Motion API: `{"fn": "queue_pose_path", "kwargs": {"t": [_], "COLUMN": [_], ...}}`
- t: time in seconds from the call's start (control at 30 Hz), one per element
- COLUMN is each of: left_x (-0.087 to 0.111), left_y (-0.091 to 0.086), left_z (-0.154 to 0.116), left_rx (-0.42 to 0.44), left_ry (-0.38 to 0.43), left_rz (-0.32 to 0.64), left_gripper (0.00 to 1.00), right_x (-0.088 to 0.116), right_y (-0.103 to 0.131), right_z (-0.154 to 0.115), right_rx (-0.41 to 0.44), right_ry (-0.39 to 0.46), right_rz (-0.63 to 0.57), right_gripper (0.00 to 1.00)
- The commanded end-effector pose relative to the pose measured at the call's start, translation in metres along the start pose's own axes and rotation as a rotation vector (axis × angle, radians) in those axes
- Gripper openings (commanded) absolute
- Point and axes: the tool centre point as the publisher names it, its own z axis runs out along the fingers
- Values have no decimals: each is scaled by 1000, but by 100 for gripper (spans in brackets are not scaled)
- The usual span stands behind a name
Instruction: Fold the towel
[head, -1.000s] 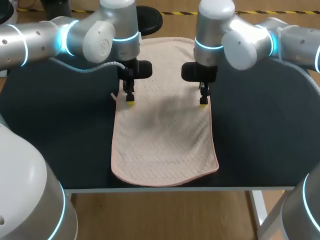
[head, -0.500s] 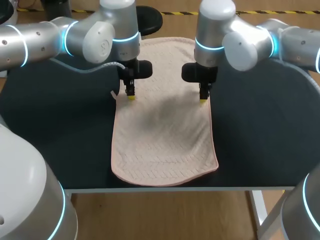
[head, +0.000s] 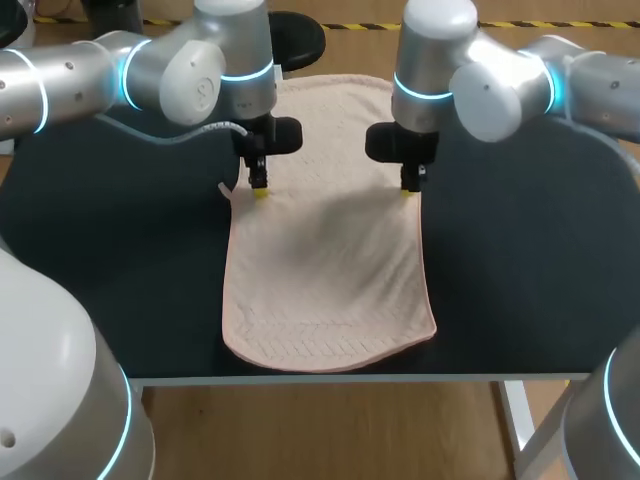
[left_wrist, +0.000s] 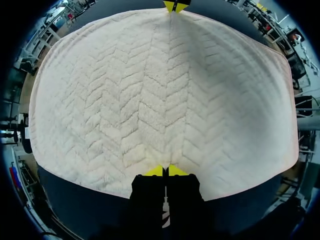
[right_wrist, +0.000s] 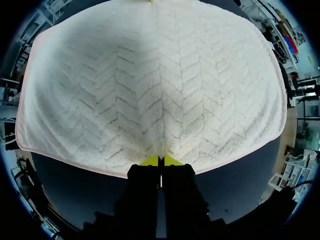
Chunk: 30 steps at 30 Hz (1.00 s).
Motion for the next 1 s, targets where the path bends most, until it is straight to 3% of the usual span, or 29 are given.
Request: {"fn": "queue_pose_path", "kwargs": {"t": [0.03,0.57,1.0], "left_x": [4,-11,-56], "left_y": [4,2,-17], "left_z": [-23,-122,-231], "left_rx": [-5,-72,-168], "left_ry": [-18,-120,-192], "left_rz": [-5,-26,-71], "left_gripper": [0,0,0], "right_x": [7,-17,-66], "right_y": [-5,-16,-9], "right_z": [-23,-112,-203], "right_rx": [2,-24,-39], "right_ry": [-24,-167,-270], "right_rz": [-3,-4,-46], "right_gripper": [0,0,0]}}
